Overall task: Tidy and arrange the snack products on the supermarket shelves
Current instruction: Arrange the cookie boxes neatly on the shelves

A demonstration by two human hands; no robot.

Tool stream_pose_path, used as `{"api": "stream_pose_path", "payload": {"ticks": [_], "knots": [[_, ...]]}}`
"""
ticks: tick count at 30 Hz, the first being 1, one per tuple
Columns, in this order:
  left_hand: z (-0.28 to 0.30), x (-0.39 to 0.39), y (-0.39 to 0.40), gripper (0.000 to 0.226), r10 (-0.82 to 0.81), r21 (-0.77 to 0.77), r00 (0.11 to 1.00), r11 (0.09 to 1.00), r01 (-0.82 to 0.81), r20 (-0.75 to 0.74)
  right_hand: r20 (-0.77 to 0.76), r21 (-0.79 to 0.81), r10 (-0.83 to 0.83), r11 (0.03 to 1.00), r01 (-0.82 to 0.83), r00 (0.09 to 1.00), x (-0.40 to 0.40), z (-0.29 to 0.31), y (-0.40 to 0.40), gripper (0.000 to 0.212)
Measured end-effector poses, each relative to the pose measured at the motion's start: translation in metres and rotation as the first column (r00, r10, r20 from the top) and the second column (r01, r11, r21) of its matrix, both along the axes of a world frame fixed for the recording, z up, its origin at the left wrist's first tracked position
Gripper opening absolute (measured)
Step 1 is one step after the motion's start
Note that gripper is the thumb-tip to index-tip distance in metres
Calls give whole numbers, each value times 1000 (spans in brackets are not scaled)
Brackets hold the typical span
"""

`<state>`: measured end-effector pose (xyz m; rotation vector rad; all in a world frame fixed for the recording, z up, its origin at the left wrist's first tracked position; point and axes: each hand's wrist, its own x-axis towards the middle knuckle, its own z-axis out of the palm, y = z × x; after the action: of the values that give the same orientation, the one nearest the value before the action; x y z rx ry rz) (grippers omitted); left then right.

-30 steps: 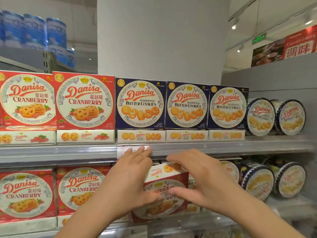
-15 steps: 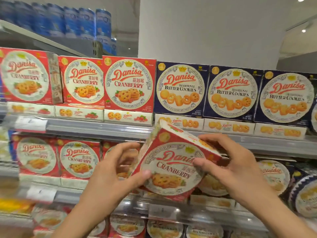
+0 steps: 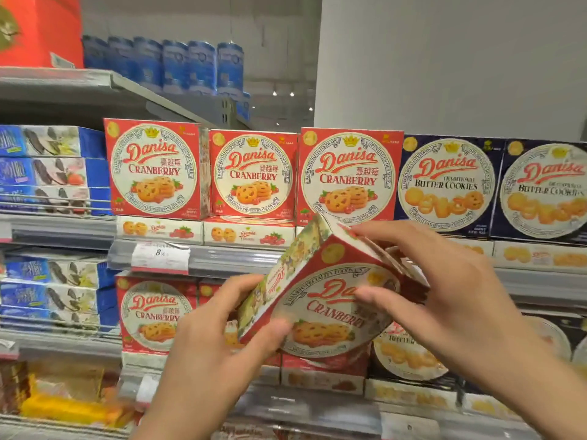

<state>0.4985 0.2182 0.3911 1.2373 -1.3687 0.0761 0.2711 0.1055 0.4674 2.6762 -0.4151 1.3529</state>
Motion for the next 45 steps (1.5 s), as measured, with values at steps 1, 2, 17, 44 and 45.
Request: {"api": "stream_pose_path", "payload": {"ticks": [1, 2, 17, 44, 45], "knots": [[0, 18, 3, 49, -6, 0, 1000, 1000, 6, 22, -1, -11, -3, 1000, 3, 1000, 14, 3, 6, 54], [0, 37, 6, 51, 4, -1, 999, 1000, -4, 50, -6, -27, -11, 1000, 11, 1000, 28, 6, 11, 52], [-42, 192, -22, 62, 453, -279, 686, 891, -357, 569, 121, -171, -113, 976, 132, 986, 144, 36, 62, 45], [-38, 177, -21, 66, 428, -82, 664, 871, -485, 613, -92, -185, -428, 895, 407, 899, 188, 116, 36, 49], [-38, 176, -21, 66, 427, -83, 663, 871, -484, 614, -91, -219, -451, 879, 424, 888, 191, 118, 35, 49]]}}
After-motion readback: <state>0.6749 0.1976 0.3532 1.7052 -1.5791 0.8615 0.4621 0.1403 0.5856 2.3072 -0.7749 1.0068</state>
